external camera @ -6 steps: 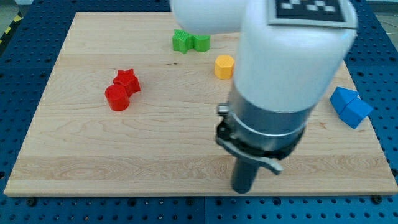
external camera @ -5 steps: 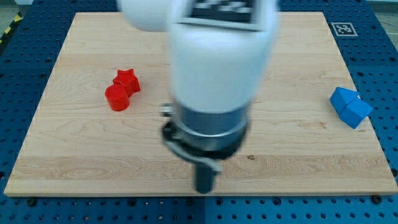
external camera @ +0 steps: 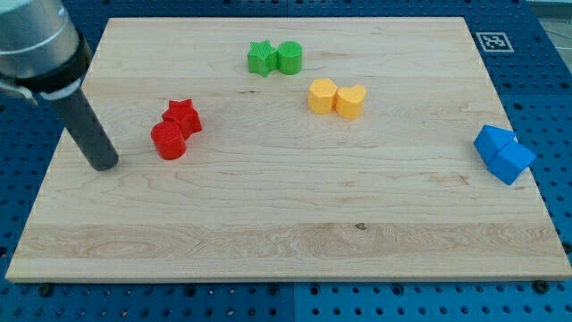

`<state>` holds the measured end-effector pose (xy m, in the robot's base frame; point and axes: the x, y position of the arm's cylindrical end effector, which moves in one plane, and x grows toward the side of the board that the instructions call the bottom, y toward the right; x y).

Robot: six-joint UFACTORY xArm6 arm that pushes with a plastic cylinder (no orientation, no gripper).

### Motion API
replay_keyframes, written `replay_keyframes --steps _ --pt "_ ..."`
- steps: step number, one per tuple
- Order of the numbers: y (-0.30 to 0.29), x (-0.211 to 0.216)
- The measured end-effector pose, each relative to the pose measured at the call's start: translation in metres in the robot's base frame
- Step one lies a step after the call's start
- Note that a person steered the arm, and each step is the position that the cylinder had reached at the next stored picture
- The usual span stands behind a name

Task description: Move your arm to the centre left of the board

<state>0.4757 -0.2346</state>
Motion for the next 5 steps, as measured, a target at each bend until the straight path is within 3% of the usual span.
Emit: replay_keyframes --steps 3,5 --pt "-0.003 0.0" --pt "-0.05 -0.025"
